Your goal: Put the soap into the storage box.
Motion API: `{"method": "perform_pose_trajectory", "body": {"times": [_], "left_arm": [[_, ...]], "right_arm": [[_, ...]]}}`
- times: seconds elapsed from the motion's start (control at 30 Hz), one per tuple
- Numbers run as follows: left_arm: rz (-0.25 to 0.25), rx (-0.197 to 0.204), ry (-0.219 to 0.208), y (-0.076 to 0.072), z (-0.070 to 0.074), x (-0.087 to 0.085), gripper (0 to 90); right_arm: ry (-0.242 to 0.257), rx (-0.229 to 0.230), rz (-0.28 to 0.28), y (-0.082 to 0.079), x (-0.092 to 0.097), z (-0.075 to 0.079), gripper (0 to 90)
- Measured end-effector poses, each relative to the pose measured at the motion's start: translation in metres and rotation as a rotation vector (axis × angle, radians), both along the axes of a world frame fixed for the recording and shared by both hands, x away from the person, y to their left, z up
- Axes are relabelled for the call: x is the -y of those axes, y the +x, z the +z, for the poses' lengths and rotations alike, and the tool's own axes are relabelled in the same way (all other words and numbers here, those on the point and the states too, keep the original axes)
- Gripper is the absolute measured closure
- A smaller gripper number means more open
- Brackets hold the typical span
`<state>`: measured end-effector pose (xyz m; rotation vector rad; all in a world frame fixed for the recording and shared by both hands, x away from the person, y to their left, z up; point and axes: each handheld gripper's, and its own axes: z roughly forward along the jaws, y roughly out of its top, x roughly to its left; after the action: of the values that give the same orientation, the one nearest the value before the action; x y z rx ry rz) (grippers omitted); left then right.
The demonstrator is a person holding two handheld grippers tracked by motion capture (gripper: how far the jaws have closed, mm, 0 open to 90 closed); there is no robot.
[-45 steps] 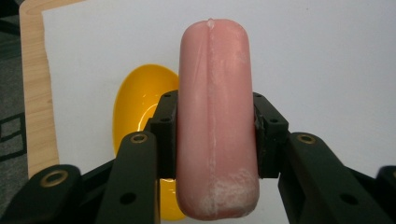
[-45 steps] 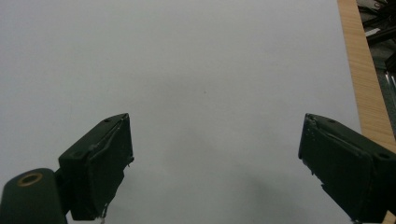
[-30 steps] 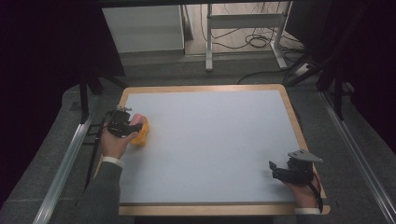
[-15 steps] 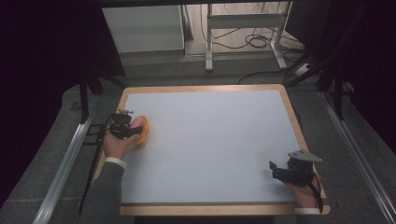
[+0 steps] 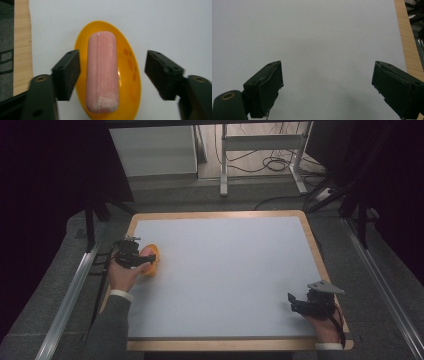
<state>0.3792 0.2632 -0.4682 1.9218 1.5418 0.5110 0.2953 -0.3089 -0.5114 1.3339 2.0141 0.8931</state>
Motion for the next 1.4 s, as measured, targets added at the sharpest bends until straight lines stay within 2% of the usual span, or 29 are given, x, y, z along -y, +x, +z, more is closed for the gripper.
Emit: {"method": "perform_pose_trajectory", "body": {"times": [0.1, 0.27, 0.43, 0.67, 0.77, 0.9, 0.97, 1.1, 1.23, 1.33, 1.4], "left_arm": [[-0.021, 0.046, -0.01, -0.009, 0.006, 0.003, 24.9], [-0.082, 0.075, -0.038, -0.024, 0.01, 0.011, 23.8], [-0.157, 0.091, -0.079, -0.045, 0.01, 0.016, 22.6], [-0.259, 0.102, -0.139, -0.071, -0.003, 0.024, 22.5], [-0.282, 0.094, -0.149, -0.078, -0.012, 0.027, 22.4], [-0.276, 0.122, -0.16, -0.086, -0.019, 0.028, 24.5], [-0.285, 0.112, -0.174, -0.089, -0.022, 0.028, 24.5], [-0.284, 0.099, -0.157, -0.096, -0.028, 0.03, 24.5], [-0.293, 0.093, -0.185, -0.102, -0.036, 0.029, 24.5], [-0.308, 0.073, -0.131, -0.104, -0.04, 0.031, 23.1], [-0.308, 0.075, -0.131, -0.106, -0.04, 0.031, 23.2]], "right_arm": [[-0.001, -0.001, 0.0, 0.0, 0.0, 0.0, 9.5], [-0.008, -0.001, -0.002, 0.0, -0.001, -0.001, 9.5], [-0.004, 0.008, -0.001, -0.001, -0.002, 0.001, 9.5], [0.001, 0.015, 0.007, -0.002, -0.002, 0.003, 9.5], [0.002, 0.021, 0.008, -0.002, -0.002, 0.004, 9.5], [0.0, 0.024, 0.018, -0.003, -0.002, 0.004, 9.5], [-0.003, 0.029, 0.029, -0.003, -0.003, 0.005, 9.5], [0.001, 0.039, 0.032, -0.004, -0.002, 0.007, 9.5], [0.006, 0.05, 0.038, -0.005, 0.0, 0.009, 9.5], [0.005, 0.063, 0.049, -0.006, 0.0, 0.011, 9.5], [0.007, 0.065, 0.053, -0.006, 0.0, 0.012, 9.5]]}}
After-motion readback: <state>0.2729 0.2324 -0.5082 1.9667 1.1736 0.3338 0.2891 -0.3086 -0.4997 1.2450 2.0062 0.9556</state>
